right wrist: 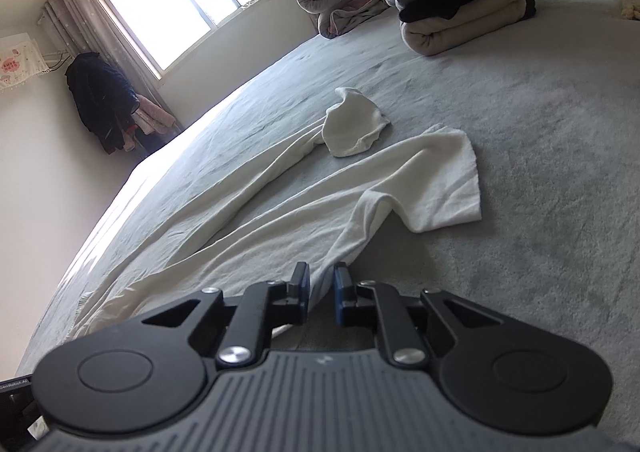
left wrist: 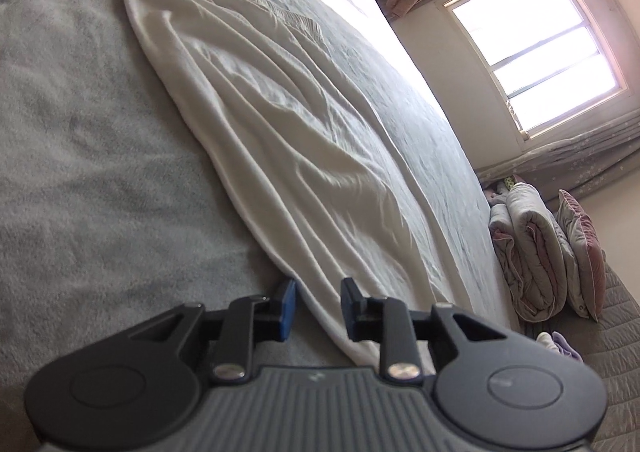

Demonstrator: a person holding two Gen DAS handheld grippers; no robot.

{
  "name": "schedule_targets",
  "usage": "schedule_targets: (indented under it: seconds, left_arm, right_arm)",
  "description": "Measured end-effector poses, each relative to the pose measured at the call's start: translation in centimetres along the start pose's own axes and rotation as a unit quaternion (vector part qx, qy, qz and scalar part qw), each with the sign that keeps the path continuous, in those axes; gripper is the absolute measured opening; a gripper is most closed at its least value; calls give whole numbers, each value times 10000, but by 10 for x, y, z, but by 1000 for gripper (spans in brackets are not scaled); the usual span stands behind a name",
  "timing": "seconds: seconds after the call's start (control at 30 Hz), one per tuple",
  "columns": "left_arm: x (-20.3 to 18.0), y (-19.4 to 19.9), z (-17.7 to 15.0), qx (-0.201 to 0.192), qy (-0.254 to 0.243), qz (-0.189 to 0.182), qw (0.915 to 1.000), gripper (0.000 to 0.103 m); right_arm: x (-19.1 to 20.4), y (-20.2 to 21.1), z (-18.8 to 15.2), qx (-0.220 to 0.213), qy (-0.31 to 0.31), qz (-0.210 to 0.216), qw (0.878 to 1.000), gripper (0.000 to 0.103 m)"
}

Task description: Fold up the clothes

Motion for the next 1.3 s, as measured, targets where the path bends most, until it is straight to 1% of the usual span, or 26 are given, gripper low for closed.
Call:
schedule_targets:
  seconds: [0.1,0.13,0.17,0.2,0.27,0.33,0.5,0.6,0.67,0.8,0.97,1.0,1.07,1.13,1.2,1.3]
  left_arm:
    - [-3,-2,0,-107,-93,43,9999,24]
    - [-4,-2,0,-151,-132,94,9998,20]
    - [-5,-3,0,-181,-160,169,9996,10]
    - [-4,-4,1,-183,-178,211,9995,5]
    - [1,-5,6,-162,-210,240,9994,2]
    - [2,-5,10,-146,-224,275,9993,0]
    - [2,1,20,85,-75,466,9989,0]
    - [3,9,22,247,-34,618,9978,0]
    - [4,16,19,364,-67,683,9970,0]
    - [10,31,11,439,-154,720,9963,0]
    - [19,43,5,460,-254,767,9957,0]
    - [21,43,4,484,-270,777,9954,0]
    - [21,41,3,519,-389,748,9951,0]
    - [21,40,2,532,-518,721,9946,0]
    - [20,41,1,517,-615,717,9942,2]
    - [16,46,-2,528,-789,677,9932,13]
  right_arm:
    - [0,-2,0,-2,16,3,10000,13]
    - [1,-2,1,-9,31,-13,10000,12]
    - [1,-1,1,-11,57,-44,10000,8]
    - [2,-1,1,-14,82,-76,9999,5]
    - [2,2,1,-28,115,-121,9999,3]
    - [4,5,3,-38,153,-148,9998,2]
    - [18,21,12,-36,443,-264,9987,1]
    - [21,32,21,11,489,-384,9981,0]
    - [20,40,25,37,453,-517,9976,0]
    - [16,53,31,142,211,-608,9978,0]
    - [12,68,36,209,48,-592,9980,0]
    - [11,70,37,226,21,-593,9980,1]
    - [5,73,37,231,-139,-577,9980,14]
    - [-2,75,38,233,-319,-561,9976,14]
    - [-9,75,39,232,-448,-517,9974,14]
    - [-17,72,39,242,-622,-521,9964,15]
Point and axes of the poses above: each gripper's, at about its wrist camera, not at the fingertips, and y roughly against the way its jaws point, x to its left, z to its top, the point moved 2 cm from there along -y, roughly the way its jaws point, and after that the axes turned 15 degrees about z, right-handed, at the moved point
